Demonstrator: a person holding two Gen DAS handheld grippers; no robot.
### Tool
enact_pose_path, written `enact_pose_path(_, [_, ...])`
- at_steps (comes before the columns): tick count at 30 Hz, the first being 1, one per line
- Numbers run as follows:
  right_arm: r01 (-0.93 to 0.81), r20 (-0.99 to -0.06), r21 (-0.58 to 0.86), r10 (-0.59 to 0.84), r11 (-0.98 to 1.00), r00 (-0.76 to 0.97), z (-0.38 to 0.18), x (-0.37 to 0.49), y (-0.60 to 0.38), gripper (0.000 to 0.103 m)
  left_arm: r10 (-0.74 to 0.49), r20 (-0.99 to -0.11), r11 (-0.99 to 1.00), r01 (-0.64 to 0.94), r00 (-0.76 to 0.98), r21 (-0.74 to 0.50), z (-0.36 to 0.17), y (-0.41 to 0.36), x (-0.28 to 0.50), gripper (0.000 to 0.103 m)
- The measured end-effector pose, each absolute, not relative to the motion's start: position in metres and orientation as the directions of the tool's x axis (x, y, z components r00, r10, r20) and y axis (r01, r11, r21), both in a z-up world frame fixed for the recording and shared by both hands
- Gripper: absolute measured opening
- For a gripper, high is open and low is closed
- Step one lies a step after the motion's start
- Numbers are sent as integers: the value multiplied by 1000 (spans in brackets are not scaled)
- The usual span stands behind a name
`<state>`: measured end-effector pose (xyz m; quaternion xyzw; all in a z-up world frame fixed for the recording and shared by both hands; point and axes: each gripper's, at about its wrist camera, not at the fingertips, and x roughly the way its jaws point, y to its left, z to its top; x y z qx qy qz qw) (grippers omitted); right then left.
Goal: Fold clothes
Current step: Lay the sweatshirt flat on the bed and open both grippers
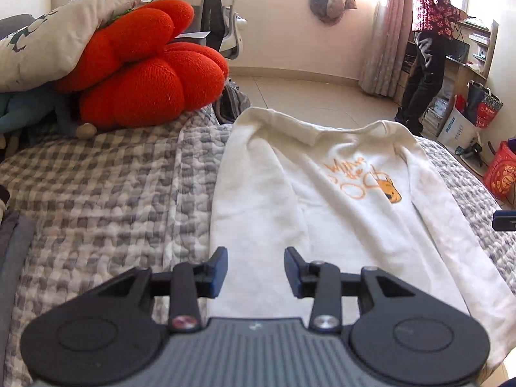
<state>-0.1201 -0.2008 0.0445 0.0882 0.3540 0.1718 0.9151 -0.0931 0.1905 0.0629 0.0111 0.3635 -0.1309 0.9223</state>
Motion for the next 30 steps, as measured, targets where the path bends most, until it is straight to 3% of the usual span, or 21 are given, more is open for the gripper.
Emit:
enact_pose_path(2, [-269,-620,326,420,906,663,38,-141,-197,69,-180,-690,975,218,701,-32,50,194,-115,53])
enact_pose_path(5, [-307,-629,337,456,890,630,31,-155,-183,69,-118,-705,988,153,699,-14,34,204,-124,55])
enact_pose_path(6, [-322,-634,328,460,888,621,31,-156,-176,65,-130,-705,989,139,697,-45,32,208,-123,55])
enact_pose_path(7, [-332,-641,315,457,889,617,30,-156,-170,46,-143,-701,989,131,699,-70,30,212,-122,55])
enact_pose_path(8, [-325,-656,290,434,900,618,29,-154,-163,33,-151,-697,988,125,701,-89,29,214,-121,51])
enact_pose_path(9, [-316,-671,262,407,912,620,28,-151,-157,13,-159,-693,987,118,704,-107,28,217,-119,27])
enact_pose_path(10, [-317,-673,236,390,919,629,29,-150,-156,10,-171,-690,985,116,703,-125,29,218,-119,14])
enact_pose_path(13, [-312,-665,160,336,937,667,38,-149,-158,5,-172,-680,985,125,713,-118,40,218,-125,7])
enact_pose_path(20, [-146,-600,-22,104,989,793,91,-131,-216,5,-27,-600,1000,23,800,-14,99,266,-104,3])
enact_pose_path(22, [-45,-568,-88,-13,995,823,99,-118,-235,5,55,-585,998,-47,810,29,111,281,-86,3])
enact_pose_path(24, [72,-525,-136,-134,988,841,103,-104,-251,5,216,-543,976,-166,811,141,116,293,-59,4])
enact_pose_path(26, [190,-495,-110,-220,976,840,94,-93,-265,18,292,-559,956,-230,776,179,113,298,-44,8])
enact_pose_path(28, [165,-541,-89,-187,982,820,78,-90,-264,22,307,-575,952,-246,758,185,109,297,-43,13])
enact_pose_path(29, [127,-569,-77,-148,989,809,70,-93,-260,29,276,-573,961,-219,772,168,107,293,-53,24])
enact_pose_path(30, [82,-578,-65,-105,995,810,62,-101,-255,54,242,-578,970,-192,780,148,102,289,-66,42])
